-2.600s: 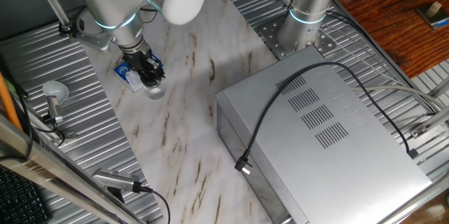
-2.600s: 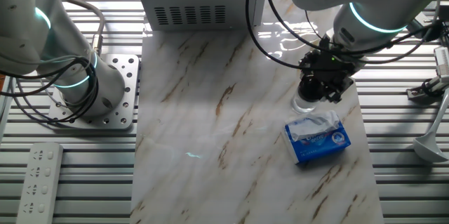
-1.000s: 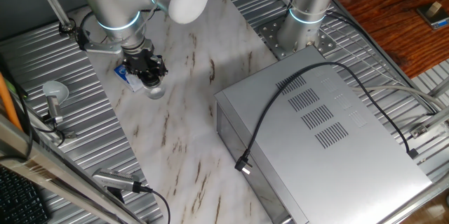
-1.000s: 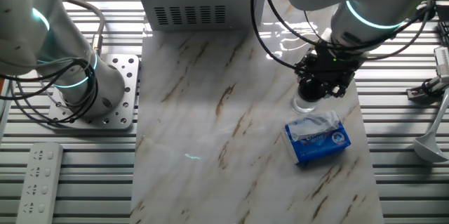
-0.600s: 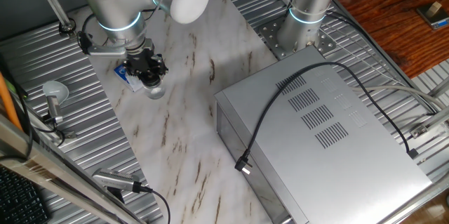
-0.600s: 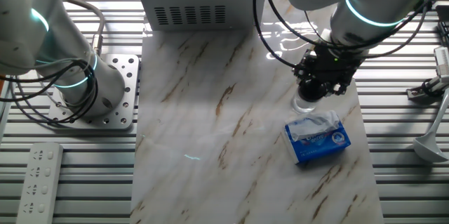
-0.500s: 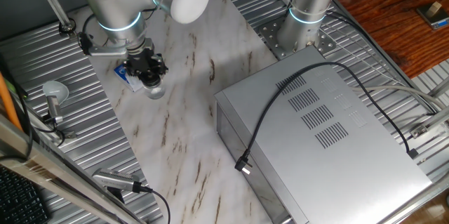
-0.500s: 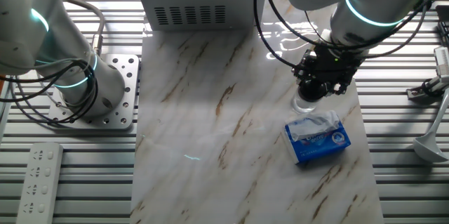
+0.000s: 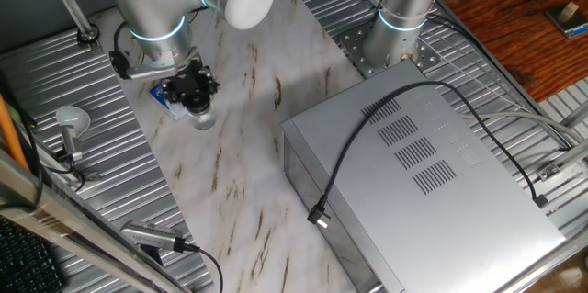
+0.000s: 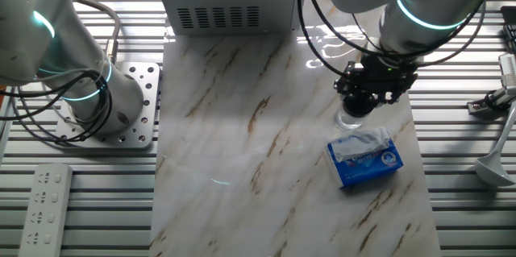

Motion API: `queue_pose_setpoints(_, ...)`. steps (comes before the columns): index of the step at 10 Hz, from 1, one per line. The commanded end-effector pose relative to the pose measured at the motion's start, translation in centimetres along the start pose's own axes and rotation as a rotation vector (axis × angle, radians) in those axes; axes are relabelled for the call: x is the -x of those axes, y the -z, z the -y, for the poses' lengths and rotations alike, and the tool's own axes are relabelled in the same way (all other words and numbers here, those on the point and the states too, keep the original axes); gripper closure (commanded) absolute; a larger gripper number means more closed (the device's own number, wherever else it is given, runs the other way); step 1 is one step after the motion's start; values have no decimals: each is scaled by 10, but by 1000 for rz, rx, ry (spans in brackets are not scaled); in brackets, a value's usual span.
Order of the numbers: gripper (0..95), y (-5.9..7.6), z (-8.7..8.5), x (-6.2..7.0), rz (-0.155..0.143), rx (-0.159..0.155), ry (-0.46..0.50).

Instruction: Unscrew the lid from the jar

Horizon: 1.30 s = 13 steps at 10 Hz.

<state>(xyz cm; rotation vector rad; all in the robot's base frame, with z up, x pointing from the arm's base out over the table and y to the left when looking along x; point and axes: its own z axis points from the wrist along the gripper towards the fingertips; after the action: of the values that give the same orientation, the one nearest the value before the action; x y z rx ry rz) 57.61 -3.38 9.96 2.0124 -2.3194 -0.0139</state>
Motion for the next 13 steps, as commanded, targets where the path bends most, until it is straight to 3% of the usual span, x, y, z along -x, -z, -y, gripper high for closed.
queue_pose_setpoints(1, 570, -2, 0, 1, -19, -9, 130)
queue_pose_setpoints(4, 570, -2, 0, 1, -49, -29, 219)
queue_pose_setpoints(12, 570, -3, 0, 2, -44, -27, 230)
queue_pose_setpoints(13, 380, -2, 0, 2, -45, -24, 229)
